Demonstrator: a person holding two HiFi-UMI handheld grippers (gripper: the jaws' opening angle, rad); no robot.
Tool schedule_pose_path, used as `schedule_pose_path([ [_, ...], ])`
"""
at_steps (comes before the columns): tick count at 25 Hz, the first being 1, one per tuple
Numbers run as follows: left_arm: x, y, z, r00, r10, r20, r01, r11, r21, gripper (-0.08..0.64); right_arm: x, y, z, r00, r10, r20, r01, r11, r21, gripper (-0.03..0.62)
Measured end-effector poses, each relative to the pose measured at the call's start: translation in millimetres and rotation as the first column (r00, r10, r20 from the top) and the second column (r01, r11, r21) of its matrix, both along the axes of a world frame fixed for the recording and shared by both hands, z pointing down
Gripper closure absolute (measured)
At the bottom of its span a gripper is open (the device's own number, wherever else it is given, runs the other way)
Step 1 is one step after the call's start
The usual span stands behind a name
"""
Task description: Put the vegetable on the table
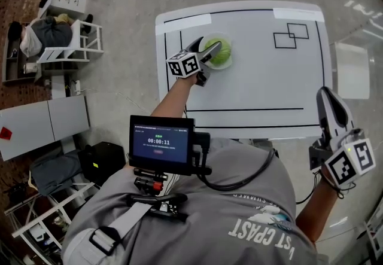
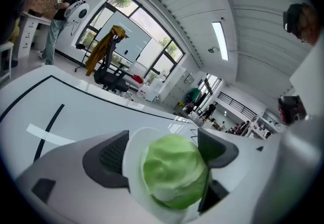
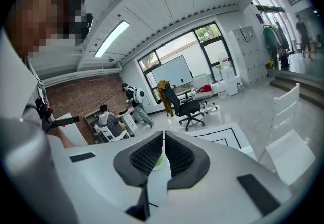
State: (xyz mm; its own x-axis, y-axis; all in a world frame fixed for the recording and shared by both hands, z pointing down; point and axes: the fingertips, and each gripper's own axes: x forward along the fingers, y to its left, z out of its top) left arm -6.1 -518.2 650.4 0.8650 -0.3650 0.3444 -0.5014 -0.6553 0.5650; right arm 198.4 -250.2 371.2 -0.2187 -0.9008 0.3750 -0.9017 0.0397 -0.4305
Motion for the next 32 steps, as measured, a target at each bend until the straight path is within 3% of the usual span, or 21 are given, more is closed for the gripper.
schedule_pose_path([
  [7,-3.5,0.4,-1.7,0.998,-0.049,0.03,0.048,0.998,0.032,0.144,-3.3,-7.3,-3.1,1.0,-0.025,-0.015,0.025,1.0,-0.007,0.584],
  [10,-11.6,-1.0,1.2,0.992,-0.082,0.093,0.074,0.994,0.086,0.144,-4.0,-10.4,-3.0,0.999,-0.036,-0.021,0.036,0.999,-0.009,0.584],
  [13,-12.8,3.4,4.3,0.985,-0.057,0.161,0.033,0.989,0.145,0.144,-4.2,-13.5,-1.3,0.998,-0.05,-0.024,0.05,0.999,-0.01,0.584],
  [20,-4.1,-3.7,-24.0,0.991,-0.079,0.103,0.055,0.975,0.215,0.144,-5.3,-30.9,2.3,0.994,-0.109,-0.025,0.11,0.994,0.012,0.584],
  [26,1.2,1.5,-89.9,0.993,-0.088,0.076,0.058,0.941,0.333,0.146,-10.7,-42.6,-15.6,0.979,-0.201,-0.017,0.202,0.978,0.054,0.584],
  [32,8.7,43.4,-176.8,0.995,-0.087,0.057,0.05,0.879,0.475,0.172,-2.2,-18.7,-38.4,0.958,-0.285,-0.037,0.287,0.952,0.103,0.584],
])
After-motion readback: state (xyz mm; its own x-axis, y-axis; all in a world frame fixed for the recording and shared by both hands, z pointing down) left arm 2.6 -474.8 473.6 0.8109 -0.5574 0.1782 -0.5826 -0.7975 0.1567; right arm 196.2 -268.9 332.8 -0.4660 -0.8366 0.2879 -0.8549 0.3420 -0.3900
